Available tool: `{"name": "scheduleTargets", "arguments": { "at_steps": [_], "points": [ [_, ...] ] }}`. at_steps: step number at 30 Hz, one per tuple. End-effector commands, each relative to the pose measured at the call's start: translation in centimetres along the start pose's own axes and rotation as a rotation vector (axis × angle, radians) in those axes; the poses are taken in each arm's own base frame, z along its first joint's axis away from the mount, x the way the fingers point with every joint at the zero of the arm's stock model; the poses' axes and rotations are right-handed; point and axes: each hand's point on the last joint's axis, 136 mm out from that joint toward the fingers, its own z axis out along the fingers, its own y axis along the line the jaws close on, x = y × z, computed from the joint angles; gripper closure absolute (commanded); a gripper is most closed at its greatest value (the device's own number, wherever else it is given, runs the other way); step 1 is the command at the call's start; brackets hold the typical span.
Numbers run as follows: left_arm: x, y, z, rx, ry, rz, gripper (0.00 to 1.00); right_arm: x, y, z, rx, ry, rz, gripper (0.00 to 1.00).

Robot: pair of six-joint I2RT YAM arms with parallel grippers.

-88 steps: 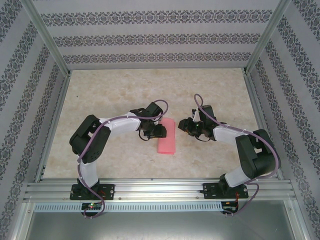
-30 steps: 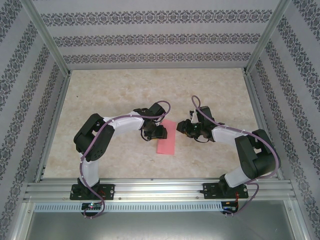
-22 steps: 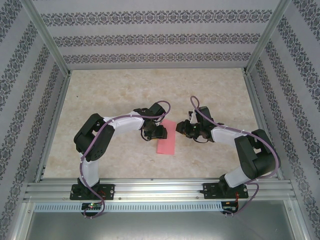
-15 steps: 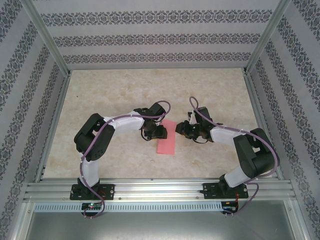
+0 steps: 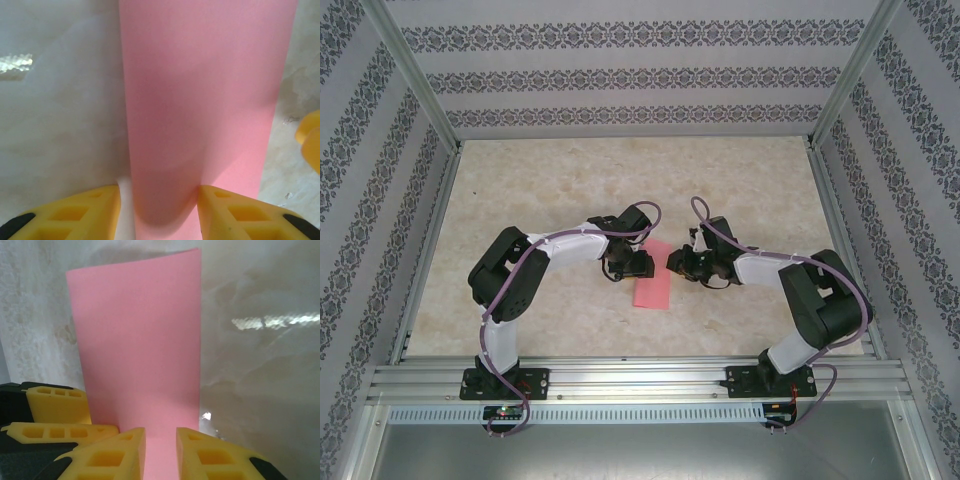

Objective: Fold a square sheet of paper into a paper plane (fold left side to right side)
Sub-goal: First fold in half a square sheet of paper at the center of the table, then hold the square sheet of paper at the center of the table.

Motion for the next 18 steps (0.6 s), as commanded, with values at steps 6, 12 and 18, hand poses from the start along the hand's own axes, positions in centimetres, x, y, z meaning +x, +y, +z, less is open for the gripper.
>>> {"name": "scheduleTargets", "arguments": {
  "at_steps": [6, 12, 18],
  "points": [
    [-0.4, -0.1, 1.3, -0.016, -0.017, 0.011, 0.53, -0.7, 0.9, 1.1, -0.011, -0.008, -0.009, 0.77],
    [-0.5, -0.1, 1.3, -0.014, -0.018, 0.011, 0.54, -0.2, 0.4, 1.8, 0.011, 0.018, 0.003, 0.78],
    [-0.5, -0.2, 0.9, -0.011, -0.023, 0.014, 0.54, 0.4, -0.6, 2.1, 0.07, 0.043, -0.007, 0.78]
  ]
}}
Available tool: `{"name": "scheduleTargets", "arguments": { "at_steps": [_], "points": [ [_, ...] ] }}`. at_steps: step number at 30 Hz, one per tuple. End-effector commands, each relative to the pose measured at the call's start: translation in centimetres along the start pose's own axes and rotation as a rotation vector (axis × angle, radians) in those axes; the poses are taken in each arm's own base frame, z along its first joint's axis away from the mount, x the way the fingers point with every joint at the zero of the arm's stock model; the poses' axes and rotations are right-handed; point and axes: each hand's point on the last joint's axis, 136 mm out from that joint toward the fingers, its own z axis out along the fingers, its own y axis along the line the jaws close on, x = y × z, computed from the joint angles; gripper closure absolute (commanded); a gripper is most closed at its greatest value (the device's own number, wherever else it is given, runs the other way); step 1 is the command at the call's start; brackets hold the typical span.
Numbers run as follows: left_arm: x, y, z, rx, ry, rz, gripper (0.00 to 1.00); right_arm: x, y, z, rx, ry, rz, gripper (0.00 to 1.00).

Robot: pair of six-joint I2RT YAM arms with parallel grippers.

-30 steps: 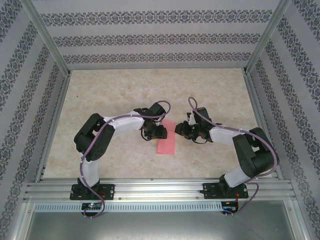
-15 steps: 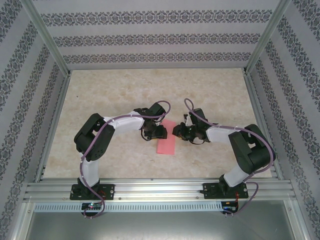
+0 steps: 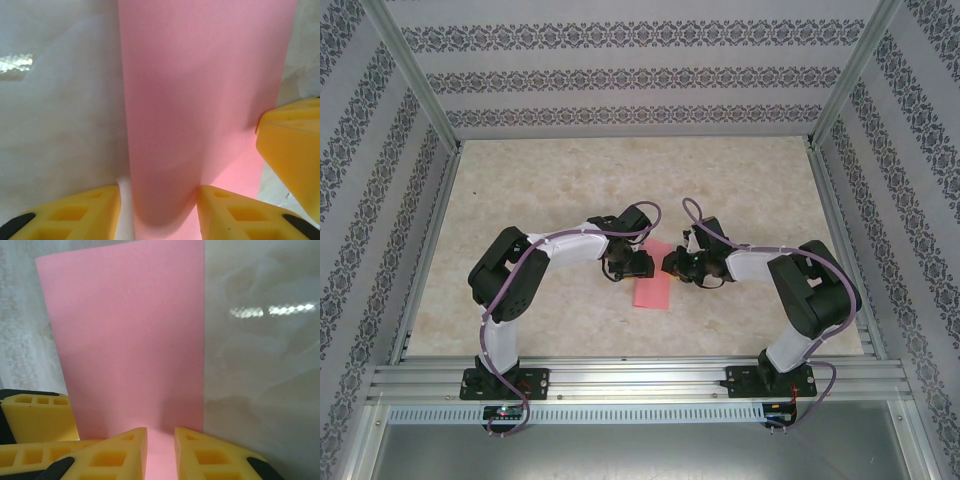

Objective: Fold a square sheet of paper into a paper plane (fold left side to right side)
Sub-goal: Hold the square sheet of paper at the center of the table.

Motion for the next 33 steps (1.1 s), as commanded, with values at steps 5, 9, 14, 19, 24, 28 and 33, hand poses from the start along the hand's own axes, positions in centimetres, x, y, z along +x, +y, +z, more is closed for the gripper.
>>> {"name": "scheduleTargets", "arguments": {
  "at_steps": [5, 9, 14, 19, 24, 28, 33],
  "points": [
    [-0.7, -0.5, -0.2, -0.014, -0.047, 0.025, 0.51, 0.5, -1.5, 0.6, 0.104, 0.032, -0.021, 0.78],
    [-1.0, -0.6, -1.5, -0.022, -0.068, 0.039, 0.49, 1.0, -2.3, 0.8, 0.133, 0.049, -0.014, 0.78],
    [-1.4, -0.1, -3.9, -0.055, -0.11, 0.046, 0.44, 1.2, -2.7, 1.1, 0.144, 0.061, -0.008, 0.79],
    [-1.6, -0.3, -6.8, -0.035, -0.15, 0.058, 0.42, 1.3, -2.9, 1.1, 0.152, 0.059, -0.007, 0.79],
    [-1.8, -3.6, -7.5, 0.153, -0.167, 0.065, 0.53, 1.2, -2.9, 1.2, 0.153, 0.058, -0.009, 0.79],
    [-2.0, -5.0, -6.2, 0.236, -0.134, 0.054, 0.61, 1.2, -2.8, 1.3, 0.153, 0.058, -0.01, 0.79],
    [-2.5, -5.1, -4.3, 0.246, -0.113, 0.039, 0.64, 1.2, -2.9, 1.3, 0.155, 0.06, -0.01, 0.79]
  ]
}}
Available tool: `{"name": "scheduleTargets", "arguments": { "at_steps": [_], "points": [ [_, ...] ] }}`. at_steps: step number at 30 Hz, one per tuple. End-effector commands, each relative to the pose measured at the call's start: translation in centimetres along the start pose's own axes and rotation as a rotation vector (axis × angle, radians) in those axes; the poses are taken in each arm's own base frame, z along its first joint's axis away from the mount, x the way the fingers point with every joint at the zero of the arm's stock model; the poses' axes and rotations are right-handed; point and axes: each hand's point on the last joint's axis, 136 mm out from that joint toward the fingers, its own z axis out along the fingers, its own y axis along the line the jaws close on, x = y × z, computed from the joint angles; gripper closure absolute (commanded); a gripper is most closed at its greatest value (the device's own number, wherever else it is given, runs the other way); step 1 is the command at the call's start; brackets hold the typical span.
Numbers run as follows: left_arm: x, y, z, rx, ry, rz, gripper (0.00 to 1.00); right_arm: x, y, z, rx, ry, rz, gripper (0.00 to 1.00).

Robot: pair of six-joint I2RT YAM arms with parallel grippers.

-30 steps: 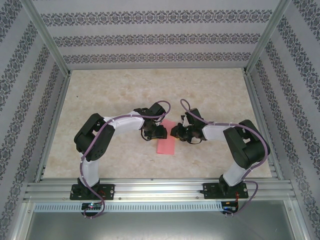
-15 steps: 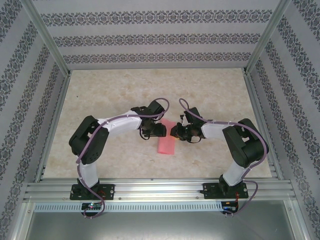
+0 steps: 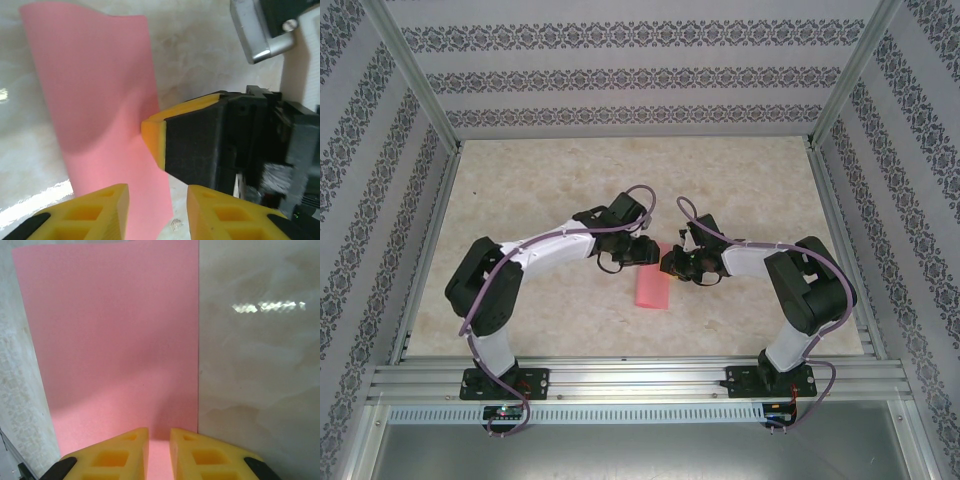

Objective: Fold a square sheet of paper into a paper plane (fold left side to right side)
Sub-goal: Hold the square sheet of paper at the center of the table.

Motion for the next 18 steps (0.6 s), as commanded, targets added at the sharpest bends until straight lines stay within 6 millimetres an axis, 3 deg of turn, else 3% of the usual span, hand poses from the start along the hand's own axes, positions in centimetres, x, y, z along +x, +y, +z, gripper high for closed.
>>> {"name": "scheduleTargets", "arguments": {
  "at_steps": [1, 7, 18],
  "points": [
    [-0.7, -0.2, 1.3, 0.049, 0.001, -0.021, 0.64, 1.3, -2.7, 1.1, 0.107, 0.032, 0.017, 0.79],
    [0.0, 2.1, 2.9, -0.012, 0.027, -0.052, 0.68, 1.3, -2.8, 1.1, 0.111, 0.033, 0.018, 0.79],
    [1.7, 6.1, 4.1, -0.134, 0.06, -0.07, 0.71, 1.5, -3.1, 1.1, 0.122, 0.036, 0.015, 0.79]
  ]
}}
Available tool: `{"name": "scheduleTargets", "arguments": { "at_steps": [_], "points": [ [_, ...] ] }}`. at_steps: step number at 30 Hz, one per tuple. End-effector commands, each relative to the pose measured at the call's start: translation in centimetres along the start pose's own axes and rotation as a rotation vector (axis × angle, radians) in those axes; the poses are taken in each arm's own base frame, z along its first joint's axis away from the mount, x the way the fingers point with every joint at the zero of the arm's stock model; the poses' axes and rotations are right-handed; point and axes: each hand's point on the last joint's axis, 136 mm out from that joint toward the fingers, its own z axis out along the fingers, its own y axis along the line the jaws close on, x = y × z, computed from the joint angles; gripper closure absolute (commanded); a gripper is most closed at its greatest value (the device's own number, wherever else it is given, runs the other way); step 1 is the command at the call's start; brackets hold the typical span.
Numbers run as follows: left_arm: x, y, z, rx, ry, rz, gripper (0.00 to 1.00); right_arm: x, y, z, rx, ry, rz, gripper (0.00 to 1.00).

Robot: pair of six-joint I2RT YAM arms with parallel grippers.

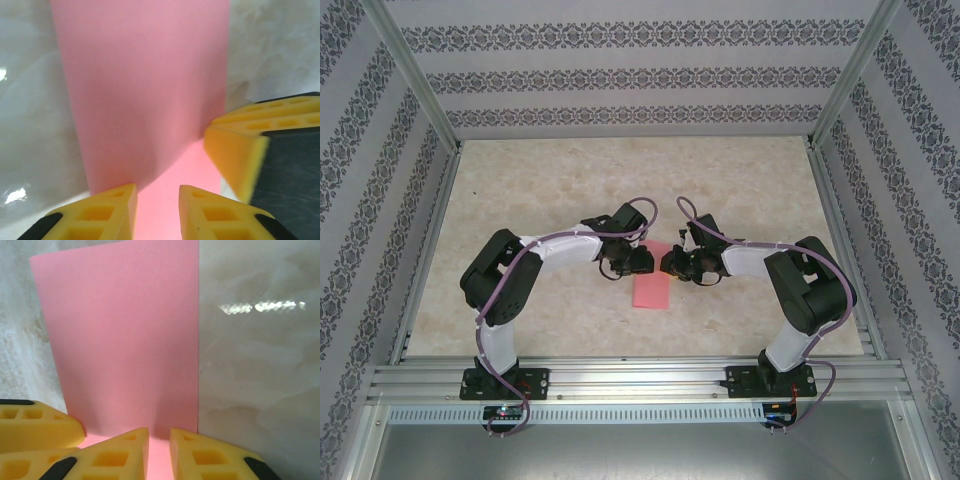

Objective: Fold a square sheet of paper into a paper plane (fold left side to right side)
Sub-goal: Hold the square sheet of paper at the center of the table.

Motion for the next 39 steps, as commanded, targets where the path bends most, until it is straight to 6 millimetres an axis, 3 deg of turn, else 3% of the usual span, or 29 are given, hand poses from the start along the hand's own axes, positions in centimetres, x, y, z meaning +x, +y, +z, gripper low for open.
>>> {"name": "scheduleTargets", "arguments": {
  "at_steps": [1, 9, 21, 31, 39],
  "points": [
    [0.1, 2.2, 1.0, -0.054, 0.002, -0.011, 0.71, 1.5, -3.1, 1.1, 0.122, 0.036, 0.015, 0.79],
    [0.9, 3.6, 1.6, -0.09, 0.016, -0.02, 0.73, 1.3, -2.7, 1.0, 0.105, 0.033, 0.0, 0.79],
    [1.4, 3.9, 2.0, -0.082, 0.03, -0.025, 0.74, -2.2, 4.3, -2.7, -0.133, -0.081, -0.084, 0.8],
    [1.5, 3.9, 2.2, -0.078, 0.036, -0.009, 0.75, -4.8, 5.5, 0.1, -0.171, -0.092, -0.026, 0.84],
    [1.6, 3.7, 2.3, -0.064, 0.039, 0.002, 0.75, -5.0, 5.0, 2.4, -0.144, -0.058, -0.008, 0.85]
  ]
}}
